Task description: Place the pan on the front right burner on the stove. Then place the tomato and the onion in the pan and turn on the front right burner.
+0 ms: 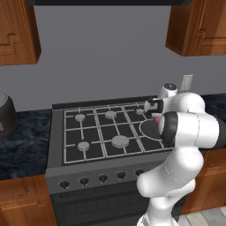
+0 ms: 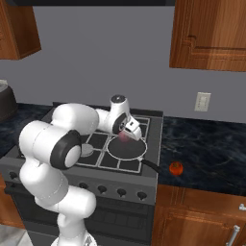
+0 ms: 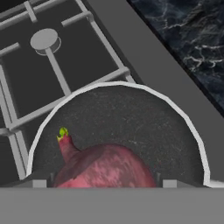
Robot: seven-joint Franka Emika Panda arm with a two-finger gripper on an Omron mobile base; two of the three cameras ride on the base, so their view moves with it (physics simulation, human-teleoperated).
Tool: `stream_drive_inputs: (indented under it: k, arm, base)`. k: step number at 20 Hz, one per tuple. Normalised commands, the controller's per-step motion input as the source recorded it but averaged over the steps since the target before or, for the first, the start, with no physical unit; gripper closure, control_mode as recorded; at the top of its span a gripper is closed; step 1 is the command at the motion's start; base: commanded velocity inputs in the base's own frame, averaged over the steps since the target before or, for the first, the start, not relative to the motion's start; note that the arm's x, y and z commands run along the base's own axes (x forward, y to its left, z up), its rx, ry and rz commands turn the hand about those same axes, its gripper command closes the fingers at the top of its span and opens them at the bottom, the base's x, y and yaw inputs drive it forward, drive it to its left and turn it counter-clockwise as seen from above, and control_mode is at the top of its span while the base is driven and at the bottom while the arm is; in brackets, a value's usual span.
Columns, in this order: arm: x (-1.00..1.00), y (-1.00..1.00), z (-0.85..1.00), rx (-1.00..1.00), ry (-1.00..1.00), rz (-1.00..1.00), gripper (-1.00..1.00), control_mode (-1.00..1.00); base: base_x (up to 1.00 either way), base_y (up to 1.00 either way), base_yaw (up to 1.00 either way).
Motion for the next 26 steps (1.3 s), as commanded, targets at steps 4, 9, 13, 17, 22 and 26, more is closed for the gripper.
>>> stream_drive_inputs:
  k: [4,9,13,17,22,26]
  arm:
    - [0.00,0.10,-0.24,0.00,0.02,0.00,1.00,-1.00]
    - [0.00,0.03,-0.28,0.00,0.04,0.00,1.00,-1.00]
    - [0.01,0.03,-0.22,0.00,0.04,0.00,1.00,-1.00]
    - [0.00,0.15,-0.13,0.00,0.04,0.00,-1.00,-1.00]
    - [0.00,0.05,0.00,0.00,0.01,0.00,-1.00,-1.00]
    - [0.00,0.00,0.01,0.00,0.00,0.00,-1.00,-1.00]
  base:
    - [0.00,0.00,0.00]
    - [0.00,0.00,0.00]
    - [0.00,0.00,0.00]
    - [0.00,0.00,0.00]
    - [0.00,0.00,0.00]
    - [0.00,0.00,0.00]
